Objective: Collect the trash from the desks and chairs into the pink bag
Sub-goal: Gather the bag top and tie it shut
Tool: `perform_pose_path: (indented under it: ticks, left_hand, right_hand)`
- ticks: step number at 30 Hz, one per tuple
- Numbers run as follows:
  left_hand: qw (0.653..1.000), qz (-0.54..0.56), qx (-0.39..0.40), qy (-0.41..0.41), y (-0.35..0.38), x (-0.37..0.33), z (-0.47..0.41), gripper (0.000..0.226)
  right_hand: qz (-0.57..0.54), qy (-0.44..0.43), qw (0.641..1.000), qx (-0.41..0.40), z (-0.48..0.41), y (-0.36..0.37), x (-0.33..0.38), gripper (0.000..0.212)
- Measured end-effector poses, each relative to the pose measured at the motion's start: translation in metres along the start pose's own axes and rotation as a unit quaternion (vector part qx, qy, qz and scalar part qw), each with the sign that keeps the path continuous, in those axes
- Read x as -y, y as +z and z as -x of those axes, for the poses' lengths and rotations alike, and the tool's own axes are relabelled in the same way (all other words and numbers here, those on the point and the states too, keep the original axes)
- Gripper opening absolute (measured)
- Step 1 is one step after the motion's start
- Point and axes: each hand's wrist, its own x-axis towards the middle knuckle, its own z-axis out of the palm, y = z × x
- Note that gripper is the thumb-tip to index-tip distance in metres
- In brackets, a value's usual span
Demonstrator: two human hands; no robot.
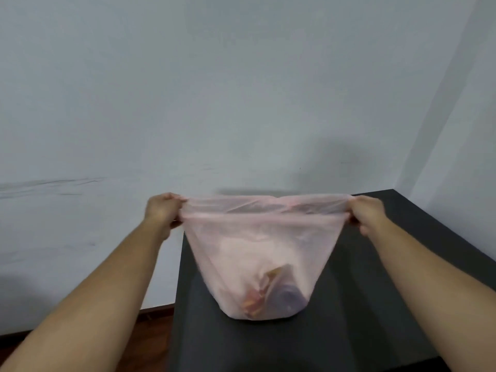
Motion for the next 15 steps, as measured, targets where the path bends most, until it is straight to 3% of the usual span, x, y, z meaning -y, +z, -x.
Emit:
perform_pose_path:
  ticks: [3,11,15]
  left_hand:
    - [0.996,-0.037,-0.075,0.006,-0.012,-0.014,-0.013,0.023]
    - [0.980,-0.198,0.025,-0.017,0.017,-0.033,-0.001,0.026]
    - [0.967,-0.256,0.000,-0.023,0.007,-0.042,-0.003,0.027]
  right_hand:
    - [0.061,0.030,0.995,-0.074,-0.018,-0.026,0.002,0.015]
    - [0.097,0.050,0.994,0.001,-0.006,-0.027,0.010,0.020]
    - [0.189,0.059,0.979,-0.042,-0.015,-0.045,0.012,0.015]
